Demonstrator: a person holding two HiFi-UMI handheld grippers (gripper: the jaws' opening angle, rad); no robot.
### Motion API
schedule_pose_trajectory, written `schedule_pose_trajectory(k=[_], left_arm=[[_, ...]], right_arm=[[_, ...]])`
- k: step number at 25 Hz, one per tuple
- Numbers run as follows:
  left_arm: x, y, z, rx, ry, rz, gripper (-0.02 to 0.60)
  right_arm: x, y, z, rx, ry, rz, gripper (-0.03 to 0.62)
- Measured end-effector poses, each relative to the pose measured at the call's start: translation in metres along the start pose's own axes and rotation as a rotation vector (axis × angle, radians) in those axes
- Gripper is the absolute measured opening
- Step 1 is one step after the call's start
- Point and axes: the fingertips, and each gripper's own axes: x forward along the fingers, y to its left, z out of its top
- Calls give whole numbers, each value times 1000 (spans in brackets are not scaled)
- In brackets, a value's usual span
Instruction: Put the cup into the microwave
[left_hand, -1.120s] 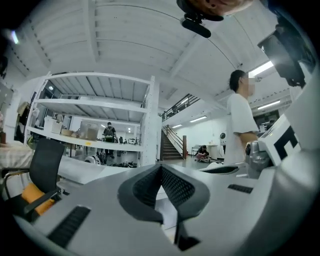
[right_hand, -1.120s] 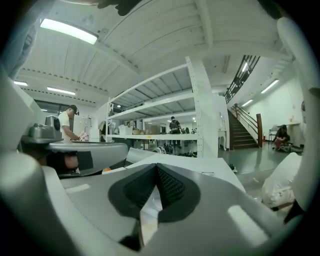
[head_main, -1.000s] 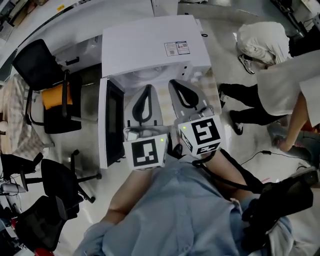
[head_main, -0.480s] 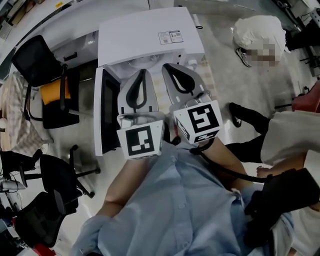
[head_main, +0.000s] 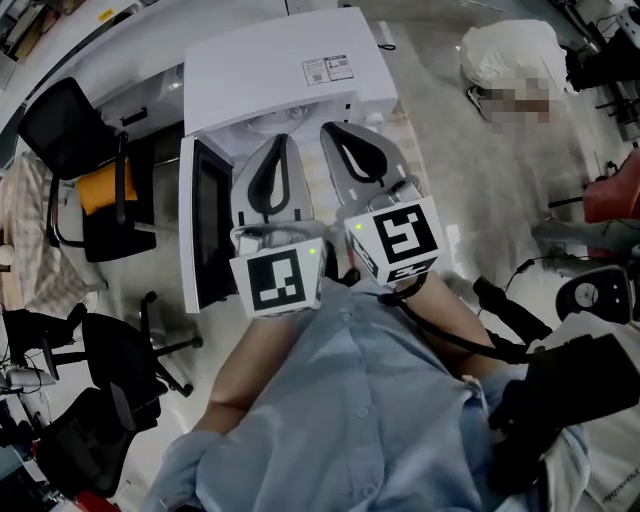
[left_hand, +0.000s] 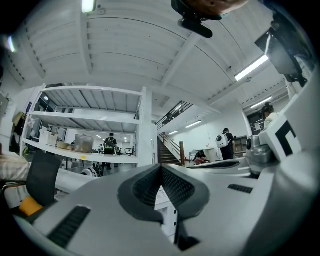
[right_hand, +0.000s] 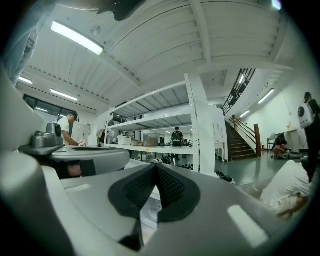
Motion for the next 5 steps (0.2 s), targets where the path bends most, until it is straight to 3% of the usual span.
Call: schedule_pose_trajectory(k=[5], left_arm=[[3,-7,-3,-2,7,-5,6]], right_arm=[[-4,-8,-2,7,-2,-7,0]])
